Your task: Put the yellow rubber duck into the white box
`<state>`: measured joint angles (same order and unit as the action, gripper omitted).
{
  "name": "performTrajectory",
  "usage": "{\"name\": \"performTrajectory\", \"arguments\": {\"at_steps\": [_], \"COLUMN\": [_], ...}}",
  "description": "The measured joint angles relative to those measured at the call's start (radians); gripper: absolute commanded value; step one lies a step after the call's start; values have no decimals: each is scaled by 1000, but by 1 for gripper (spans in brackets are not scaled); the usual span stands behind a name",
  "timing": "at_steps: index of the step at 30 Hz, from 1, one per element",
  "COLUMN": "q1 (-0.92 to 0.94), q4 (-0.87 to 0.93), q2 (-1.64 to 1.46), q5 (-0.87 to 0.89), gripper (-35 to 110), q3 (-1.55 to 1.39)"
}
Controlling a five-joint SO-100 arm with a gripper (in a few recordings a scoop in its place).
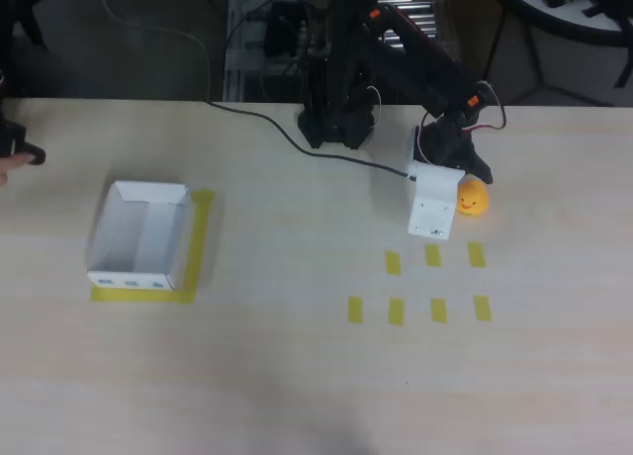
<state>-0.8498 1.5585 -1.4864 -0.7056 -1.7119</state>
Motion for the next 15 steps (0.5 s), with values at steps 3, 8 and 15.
{"name": "performTrajectory", "arguments": {"at_steps": [3,8,15], "q1": [3,5,2], "q4": [-2,-12,-29], "q2": [38,66,78], "q5": [0,12,40], "gripper": [61,61,62], "q3": [29,58,58]}}
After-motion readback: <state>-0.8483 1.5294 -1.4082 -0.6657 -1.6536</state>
